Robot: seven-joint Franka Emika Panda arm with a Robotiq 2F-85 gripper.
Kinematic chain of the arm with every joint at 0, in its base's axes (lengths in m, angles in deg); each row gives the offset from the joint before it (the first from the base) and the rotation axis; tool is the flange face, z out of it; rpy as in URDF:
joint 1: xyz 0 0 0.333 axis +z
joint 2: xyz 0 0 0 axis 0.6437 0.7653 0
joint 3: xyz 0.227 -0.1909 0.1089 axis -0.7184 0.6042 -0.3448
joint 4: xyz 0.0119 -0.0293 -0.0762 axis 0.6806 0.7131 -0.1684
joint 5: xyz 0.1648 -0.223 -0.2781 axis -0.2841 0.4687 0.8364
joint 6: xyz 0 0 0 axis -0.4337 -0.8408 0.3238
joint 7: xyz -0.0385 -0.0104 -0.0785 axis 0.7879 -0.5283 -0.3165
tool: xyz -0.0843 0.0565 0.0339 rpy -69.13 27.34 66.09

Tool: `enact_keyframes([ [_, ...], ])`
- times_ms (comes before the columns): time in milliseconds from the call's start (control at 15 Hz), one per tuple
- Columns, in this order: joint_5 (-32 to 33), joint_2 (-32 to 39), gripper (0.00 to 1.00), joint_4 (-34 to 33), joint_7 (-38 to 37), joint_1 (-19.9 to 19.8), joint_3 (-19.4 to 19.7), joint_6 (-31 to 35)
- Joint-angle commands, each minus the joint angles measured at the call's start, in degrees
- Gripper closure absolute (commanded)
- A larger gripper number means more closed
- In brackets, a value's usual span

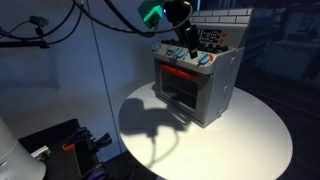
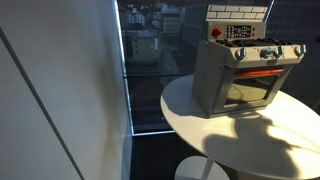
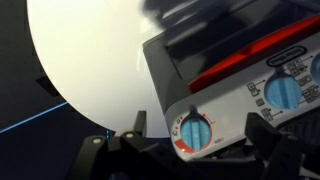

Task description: Turn the knob to the far right

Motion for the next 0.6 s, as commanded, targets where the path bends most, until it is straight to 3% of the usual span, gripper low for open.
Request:
enact_keyframes([
  [0,-2.83,3.01,0.00,-2.16,2.19,1.27,0.55,2.89],
  [533,-1.86,3.86,0.00,-0.95,0.70,1.44,-0.26,5.17],
])
